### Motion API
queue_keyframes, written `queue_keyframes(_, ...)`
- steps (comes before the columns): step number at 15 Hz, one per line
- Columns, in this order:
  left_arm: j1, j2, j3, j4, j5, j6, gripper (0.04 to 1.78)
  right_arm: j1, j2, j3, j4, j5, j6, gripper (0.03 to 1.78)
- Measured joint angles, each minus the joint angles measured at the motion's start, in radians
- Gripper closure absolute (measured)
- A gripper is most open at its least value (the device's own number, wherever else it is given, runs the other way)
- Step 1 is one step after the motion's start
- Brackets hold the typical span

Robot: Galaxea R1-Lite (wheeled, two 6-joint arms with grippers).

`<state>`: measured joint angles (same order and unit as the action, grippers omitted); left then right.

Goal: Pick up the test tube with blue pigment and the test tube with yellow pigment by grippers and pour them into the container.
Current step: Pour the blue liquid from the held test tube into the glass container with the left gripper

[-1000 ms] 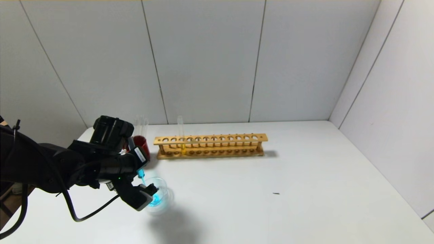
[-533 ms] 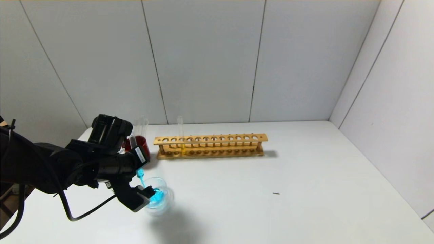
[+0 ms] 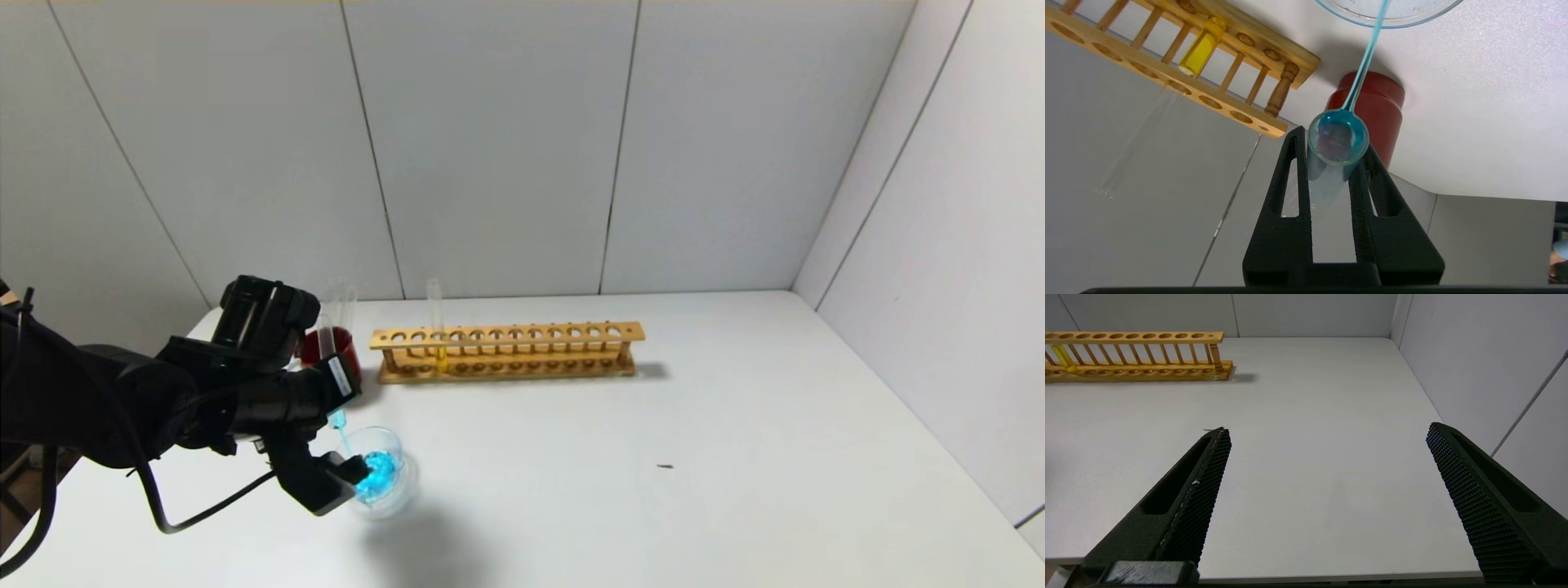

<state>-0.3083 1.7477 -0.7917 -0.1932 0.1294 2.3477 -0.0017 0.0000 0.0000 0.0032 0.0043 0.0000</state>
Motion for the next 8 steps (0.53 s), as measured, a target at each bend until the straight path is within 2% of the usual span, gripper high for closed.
queue_keyframes(2,-0.004,-0.011,0.010,-0.026,0.001,0.047,1.50,0.000,0.000,0.000,0.000,0.000,0.000,0.06)
queue_keyframes(8,-0.009,-0.037,0.047,-0.065,0.001,0.057,1.50,0.000,0.000,0.000,0.000,0.000,0.000,0.06)
